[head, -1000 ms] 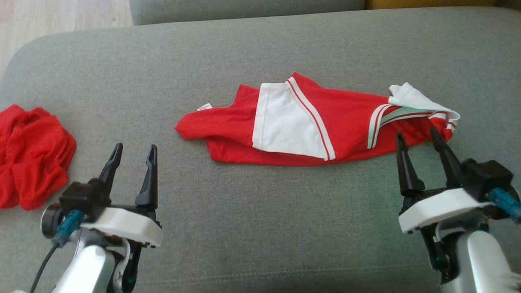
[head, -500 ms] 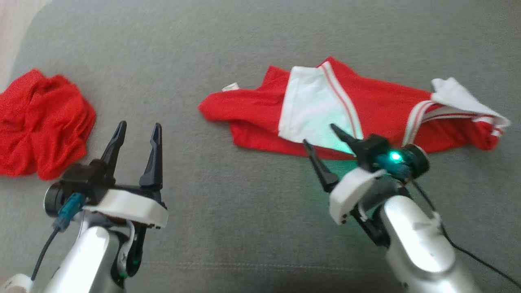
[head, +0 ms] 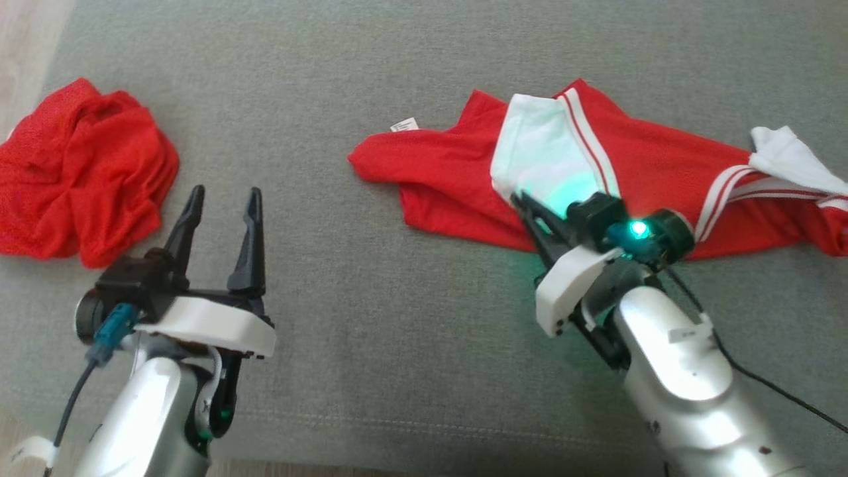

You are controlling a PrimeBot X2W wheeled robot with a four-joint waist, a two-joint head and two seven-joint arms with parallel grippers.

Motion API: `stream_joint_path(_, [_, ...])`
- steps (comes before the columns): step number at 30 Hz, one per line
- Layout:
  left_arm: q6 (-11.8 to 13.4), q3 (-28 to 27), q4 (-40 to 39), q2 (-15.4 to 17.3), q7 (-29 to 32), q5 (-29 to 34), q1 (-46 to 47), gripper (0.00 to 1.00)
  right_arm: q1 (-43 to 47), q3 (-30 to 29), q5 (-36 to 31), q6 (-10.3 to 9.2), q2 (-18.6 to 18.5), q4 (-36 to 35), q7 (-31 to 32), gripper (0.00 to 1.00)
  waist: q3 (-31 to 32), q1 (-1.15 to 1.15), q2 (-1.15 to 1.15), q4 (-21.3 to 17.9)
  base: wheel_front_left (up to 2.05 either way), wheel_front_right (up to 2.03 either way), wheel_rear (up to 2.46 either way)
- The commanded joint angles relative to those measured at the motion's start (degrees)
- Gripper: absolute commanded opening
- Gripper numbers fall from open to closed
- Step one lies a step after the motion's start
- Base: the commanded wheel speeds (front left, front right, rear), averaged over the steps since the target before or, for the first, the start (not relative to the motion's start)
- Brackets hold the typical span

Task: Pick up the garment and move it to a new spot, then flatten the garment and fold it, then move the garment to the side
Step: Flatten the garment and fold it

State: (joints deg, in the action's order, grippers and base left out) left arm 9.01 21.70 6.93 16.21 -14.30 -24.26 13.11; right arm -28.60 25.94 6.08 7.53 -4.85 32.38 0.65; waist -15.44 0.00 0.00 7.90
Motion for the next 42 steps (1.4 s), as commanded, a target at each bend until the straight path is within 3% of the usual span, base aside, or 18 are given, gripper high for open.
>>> stream_joint_path(1, [-0.08,-2.79,-1.58,1.2,-0.62,0.89,1.88,1.0,-0.87,-0.99,0.52,-0.04,0.85,-3.14,-1.63,0.0,0.24,0.0,0.0,-0.76,0.0,0.0,0.0])
stream_joint_path(8, [-0.2,-3.61,-2.19,1.55,-0.67,1.28,1.17,1.0,1.7,-11.15,0.43,-0.04,-0.28,-9.59,-2.47,0.0,0.62,0.0,0.0,-3.29,0.0,0.0,0.0])
stream_joint_path(9, [-0.3,-3.73,-2.3,1.66,-0.67,1.37,1.06,1.0,2.99,-15.05,0.15,-0.04,-0.58,-11.66,-1.67,0.0,0.66,0.0,0.0,-4.12,0.0,0.0,0.0])
stream_joint_path(15, [-0.5,-3.68,-2.63,1.79,-0.68,1.59,1.14,1.0,5.74,-24.57,-0.28,-0.04,-1.45,-14.9,0.7,0.0,0.49,0.0,0.0,-5.6,0.0,0.0,0.0])
stream_joint_path(23, [-0.85,-3.27,-2.52,1.74,-0.69,1.69,1.86,1.0,8.51,-38.46,-0.98,-0.04,-0.77,-13.54,2.78,0.0,-0.05,0.0,0.0,-6.05,0.0,0.0,0.0])
stream_joint_path(27, [-0.85,-3.41,-2.35,1.91,-0.69,1.59,1.82,1.0,9.99,-40.22,-1.42,-0.04,0.36,-11.72,3.75,0.0,-0.05,0.0,0.0,-6.19,0.0,0.0,0.0])
stream_joint_path(28, [-0.85,-3.44,-2.27,1.97,-0.69,1.56,1.78,1.0,10.27,-40.24,-1.51,-0.04,0.6,-11.38,3.74,0.23,0.02,0.0,0.0,-6.27,0.0,0.0,0.0])
stream_joint_path(29, [-0.85,-3.47,-2.2,2.03,-0.69,1.52,1.72,1.0,10.47,-40.27,-1.37,-0.04,0.83,-11.18,3.57,1.0,0.13,0.0,0.0,-6.35,0.0,0.0,0.0])
stream_joint_path(35, [-0.79,-3.4,-1.82,2.27,-0.69,1.38,1.16,1.0,11.81,-38.86,-0.62,-0.04,1.59,-14.0,0.21,1.0,1.45,0.0,0.0,-6.9,0.0,0.0,0.0])
stream_joint_path(42, [-0.01,-3.47,-2.38,2.71,-0.59,1.33,-0.42,1.0,14.4,-34.6,-1.23,-0.04,1.85,-23.98,-1.24,1.0,3.81,0.0,0.0,-7.69,0.0,0.0,0.0])
